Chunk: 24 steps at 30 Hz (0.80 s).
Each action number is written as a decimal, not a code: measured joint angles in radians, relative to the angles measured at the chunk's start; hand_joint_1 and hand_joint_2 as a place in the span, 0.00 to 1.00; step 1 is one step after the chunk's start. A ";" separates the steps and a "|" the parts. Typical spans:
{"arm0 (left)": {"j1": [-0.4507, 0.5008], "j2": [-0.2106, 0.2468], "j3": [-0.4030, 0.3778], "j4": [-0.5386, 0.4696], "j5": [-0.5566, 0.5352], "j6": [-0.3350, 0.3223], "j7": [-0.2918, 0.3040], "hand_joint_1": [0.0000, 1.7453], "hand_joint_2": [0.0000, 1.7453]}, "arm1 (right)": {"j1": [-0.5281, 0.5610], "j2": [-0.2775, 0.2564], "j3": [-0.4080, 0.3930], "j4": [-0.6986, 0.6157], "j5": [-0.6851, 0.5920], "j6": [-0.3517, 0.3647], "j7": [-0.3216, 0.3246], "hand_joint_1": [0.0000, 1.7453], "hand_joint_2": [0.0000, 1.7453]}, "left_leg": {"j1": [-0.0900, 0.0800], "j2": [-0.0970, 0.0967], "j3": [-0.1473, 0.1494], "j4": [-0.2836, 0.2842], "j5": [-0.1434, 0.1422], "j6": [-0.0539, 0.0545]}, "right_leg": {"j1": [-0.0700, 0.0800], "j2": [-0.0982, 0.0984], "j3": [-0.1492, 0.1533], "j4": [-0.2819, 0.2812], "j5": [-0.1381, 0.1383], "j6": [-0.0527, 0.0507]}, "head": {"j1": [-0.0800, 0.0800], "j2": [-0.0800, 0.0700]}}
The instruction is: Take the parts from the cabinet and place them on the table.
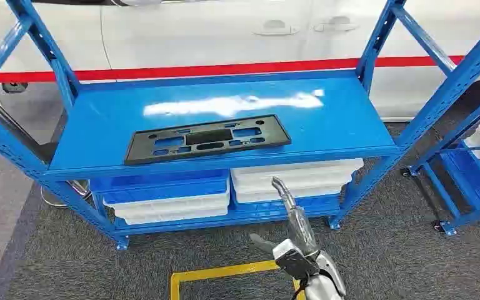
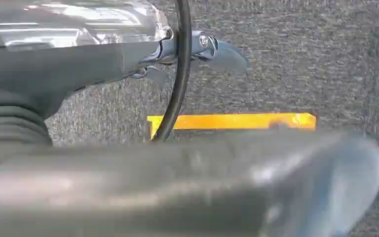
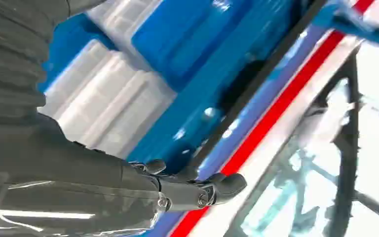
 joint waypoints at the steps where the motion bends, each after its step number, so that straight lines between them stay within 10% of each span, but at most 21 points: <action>1: -0.001 0.000 -0.004 0.000 -0.005 0.000 0.001 0.00 0.00 | -0.003 0.000 0.019 -0.010 0.001 0.003 0.007 0.00 1.00 | -0.002 0.000 -0.001 0.003 -0.001 0.002 | -0.002 0.000 0.000 -0.003 0.003 0.003 | 0.000 0.000; 5: -0.008 -0.004 -0.008 0.000 -0.018 -0.005 0.003 0.00 0.00 | -0.025 -0.021 0.088 -0.042 0.023 0.007 0.040 0.00 1.00 | 0.009 0.002 0.017 -0.044 0.026 0.026 | -0.002 -0.002 -0.006 0.011 -0.012 0.022 | 0.000 0.000; 8: -0.010 -0.005 -0.008 0.000 -0.024 -0.007 0.003 0.00 0.00 | -0.031 -0.023 0.122 -0.043 0.016 -0.007 0.074 0.00 1.00 | 0.008 0.003 0.012 -0.042 0.026 0.028 | -0.005 -0.002 -0.128 0.238 -0.110 0.025 | 0.000 0.000; 11: -0.009 -0.005 -0.008 0.000 -0.029 -0.014 0.007 0.00 0.00 | -0.038 -0.024 0.151 -0.039 -0.017 0.021 0.119 0.00 1.00 | 0.008 0.001 0.016 -0.037 0.018 0.023 | -0.006 -0.002 -0.152 0.231 -0.044 0.024 | 0.000 0.000; 12: -0.010 -0.005 -0.008 0.000 -0.029 -0.021 0.012 0.00 0.00 | -0.045 -0.024 0.159 -0.036 -0.029 0.037 0.134 0.00 0.00 | 0.008 0.000 0.021 -0.033 0.013 0.020 | -0.006 -0.003 -0.116 0.148 0.012 0.020 | 0.000 0.000; 13: -0.010 -0.005 -0.008 0.000 -0.029 -0.024 0.016 0.00 0.00 | -0.052 -0.024 0.167 -0.035 -0.040 0.051 0.147 0.00 1.00 | 0.008 0.000 0.025 -0.027 0.005 0.016 | -0.005 -0.003 -0.078 0.054 0.065 0.014 | 0.000 0.000; 20: -0.014 -0.008 -0.008 0.000 -0.029 -0.042 0.037 0.00 0.00 | -0.102 -0.070 0.235 -0.030 0.073 -0.037 0.203 0.00 1.00 | 0.006 -0.005 0.006 0.009 -0.031 -0.025 | -0.008 -0.004 -0.044 -0.018 0.051 -0.016 | 0.000 0.000; 24: -0.014 -0.010 -0.008 0.000 -0.040 -0.043 0.050 0.00 0.00 | -0.136 -0.161 0.297 -0.030 0.303 -0.254 0.240 0.00 1.00 | 0.025 -0.006 -0.154 0.291 -0.134 -0.048 | -0.013 -0.015 -0.041 -0.017 0.045 -0.020 | 0.000 0.000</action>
